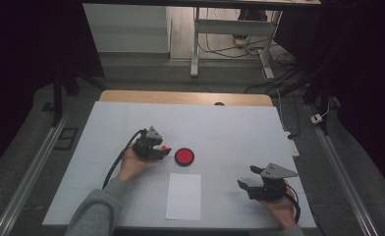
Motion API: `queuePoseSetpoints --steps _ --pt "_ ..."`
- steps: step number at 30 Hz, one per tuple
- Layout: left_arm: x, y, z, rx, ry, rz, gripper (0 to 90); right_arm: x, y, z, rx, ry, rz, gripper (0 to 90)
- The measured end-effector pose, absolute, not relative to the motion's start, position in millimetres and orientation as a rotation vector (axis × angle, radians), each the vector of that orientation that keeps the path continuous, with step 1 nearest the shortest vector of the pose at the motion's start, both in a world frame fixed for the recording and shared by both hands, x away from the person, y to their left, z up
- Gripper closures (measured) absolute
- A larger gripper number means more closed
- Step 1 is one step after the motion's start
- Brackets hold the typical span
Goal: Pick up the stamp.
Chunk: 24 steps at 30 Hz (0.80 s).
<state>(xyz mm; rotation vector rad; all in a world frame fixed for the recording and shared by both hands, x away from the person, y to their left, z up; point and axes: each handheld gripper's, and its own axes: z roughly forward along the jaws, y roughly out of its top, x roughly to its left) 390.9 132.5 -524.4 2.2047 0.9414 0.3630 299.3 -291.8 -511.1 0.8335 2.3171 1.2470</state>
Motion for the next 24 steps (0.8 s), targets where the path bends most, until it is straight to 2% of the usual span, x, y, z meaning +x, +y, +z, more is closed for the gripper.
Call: queuePoseSetpoints --steps 14,19,24 --pt "391.1 133.3 -526.5 2.212 0.926 0.332 61.8 299.3 -293.1 -511.5 0.835 2.316 1.242 24.5" --pt "391.1 134.6 -526.0 2.21 0.918 0.32 70.3 299.0 -293.1 -511.2 0.836 2.318 1.232 24.5" --pt "391.0 134.8 -525.9 2.212 0.915 0.317 71.8 299.0 -293.5 -510.8 0.836 2.315 1.229 24.5"
